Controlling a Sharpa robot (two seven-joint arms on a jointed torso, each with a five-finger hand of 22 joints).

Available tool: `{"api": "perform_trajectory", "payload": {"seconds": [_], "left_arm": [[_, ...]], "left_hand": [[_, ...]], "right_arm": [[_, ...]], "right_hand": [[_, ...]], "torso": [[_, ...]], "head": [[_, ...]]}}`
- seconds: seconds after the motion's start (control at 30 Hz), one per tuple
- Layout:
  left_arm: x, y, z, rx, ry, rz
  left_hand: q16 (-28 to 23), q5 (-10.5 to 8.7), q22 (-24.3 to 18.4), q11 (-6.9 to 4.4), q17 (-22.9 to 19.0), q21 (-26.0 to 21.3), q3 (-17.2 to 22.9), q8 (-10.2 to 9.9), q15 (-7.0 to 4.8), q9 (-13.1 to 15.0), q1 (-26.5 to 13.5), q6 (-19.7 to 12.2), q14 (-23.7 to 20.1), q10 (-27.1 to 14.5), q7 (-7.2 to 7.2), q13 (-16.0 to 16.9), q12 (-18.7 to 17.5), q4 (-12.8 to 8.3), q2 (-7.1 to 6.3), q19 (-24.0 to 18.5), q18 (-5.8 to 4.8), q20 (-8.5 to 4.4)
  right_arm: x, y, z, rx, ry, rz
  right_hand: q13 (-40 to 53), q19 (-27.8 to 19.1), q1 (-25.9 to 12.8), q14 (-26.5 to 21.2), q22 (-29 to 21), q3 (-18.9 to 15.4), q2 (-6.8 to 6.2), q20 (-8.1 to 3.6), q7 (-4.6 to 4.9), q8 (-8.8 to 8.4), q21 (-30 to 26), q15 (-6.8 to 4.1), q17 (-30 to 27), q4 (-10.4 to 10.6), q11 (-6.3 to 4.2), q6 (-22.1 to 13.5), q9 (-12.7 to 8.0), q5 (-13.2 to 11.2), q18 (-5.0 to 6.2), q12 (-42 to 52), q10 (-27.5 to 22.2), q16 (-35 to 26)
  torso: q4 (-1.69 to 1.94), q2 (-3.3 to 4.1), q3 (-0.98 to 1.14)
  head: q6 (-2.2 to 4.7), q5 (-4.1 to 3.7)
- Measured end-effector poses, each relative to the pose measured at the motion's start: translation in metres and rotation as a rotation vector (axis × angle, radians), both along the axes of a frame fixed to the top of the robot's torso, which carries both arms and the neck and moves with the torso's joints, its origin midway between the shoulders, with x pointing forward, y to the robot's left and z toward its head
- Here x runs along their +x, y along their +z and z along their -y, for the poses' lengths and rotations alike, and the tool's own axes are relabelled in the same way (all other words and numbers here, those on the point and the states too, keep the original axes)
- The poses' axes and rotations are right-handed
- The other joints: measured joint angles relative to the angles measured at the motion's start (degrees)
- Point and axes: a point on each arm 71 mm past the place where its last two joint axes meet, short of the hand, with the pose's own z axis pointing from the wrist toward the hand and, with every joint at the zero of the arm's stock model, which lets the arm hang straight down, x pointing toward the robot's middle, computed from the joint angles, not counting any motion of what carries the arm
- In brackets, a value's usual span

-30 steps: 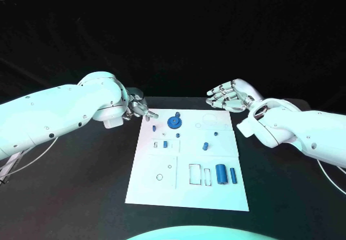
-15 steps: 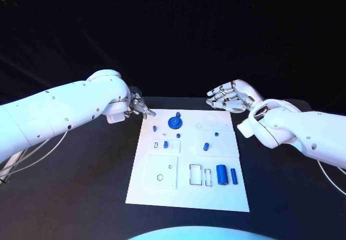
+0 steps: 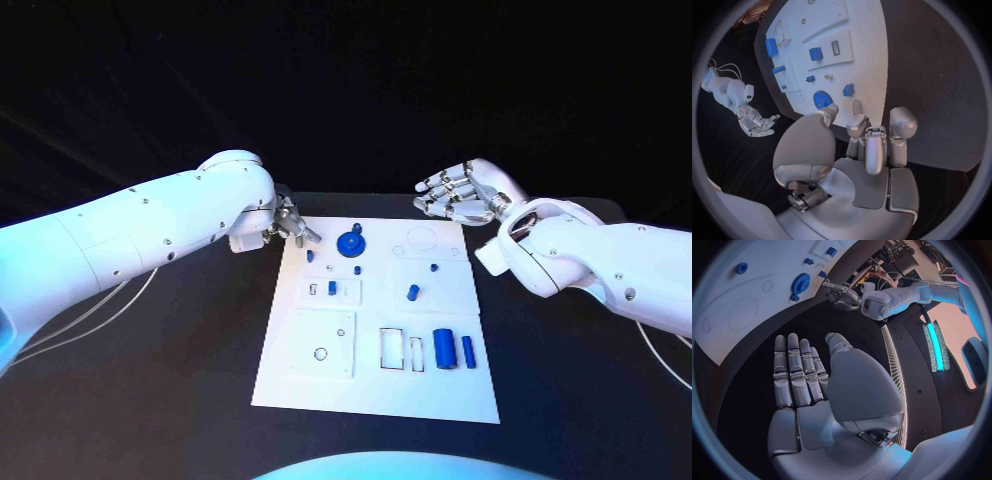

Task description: Assemble the parts on the task board

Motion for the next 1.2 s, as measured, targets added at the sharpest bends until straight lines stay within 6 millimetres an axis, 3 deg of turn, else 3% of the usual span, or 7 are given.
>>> {"api": "perform_trajectory", "payload": {"seconds": [0.63, 1.2], "left_arm": [[0.001, -0.010, 0.003, 0.009, -0.004, -0.038], [0.000, -0.012, 0.004, 0.010, -0.011, -0.053]], "left_hand": [[0.00, 0.00, 0.00, 0.00, 0.04, 0.00, -0.32, -0.22, 0.00, -0.31, 0.23, 0.02, 0.00, 0.00, 0.02, 0.00, 0.00, 0.01, -0.23, 0.00, 0.00, 0.00], [0.00, -0.01, 0.14, 0.00, 0.02, 0.00, -0.48, -0.44, -0.01, -0.87, 1.81, 0.62, 0.00, 0.00, 0.19, 0.23, 0.00, -0.15, 0.75, 0.00, 0.00, 0.00]], "right_arm": [[0.000, 0.000, -0.001, 0.001, 0.002, 0.001], [0.000, 0.000, -0.003, 0.001, 0.004, 0.001]], "right_hand": [[0.00, 0.00, 0.00, 0.00, 0.00, 0.00, 0.00, 0.00, 0.00, 0.00, 0.00, 0.00, 0.01, 0.00, 0.00, 0.00, 0.00, 0.00, 0.00, 0.00, 0.00, 0.00], [0.00, -0.21, 0.00, 0.00, -0.12, 0.00, 0.00, 0.21, 0.00, 0.00, 0.00, 0.00, -0.06, 0.00, -0.16, 0.00, 0.00, 0.00, 0.00, 0.00, -0.16, 0.00]], "torso": [[0.03, -0.09, -0.02], [0.04, -0.09, 0.02]], "head": [[0.02, 0.02], [-0.01, 0.08]]}}
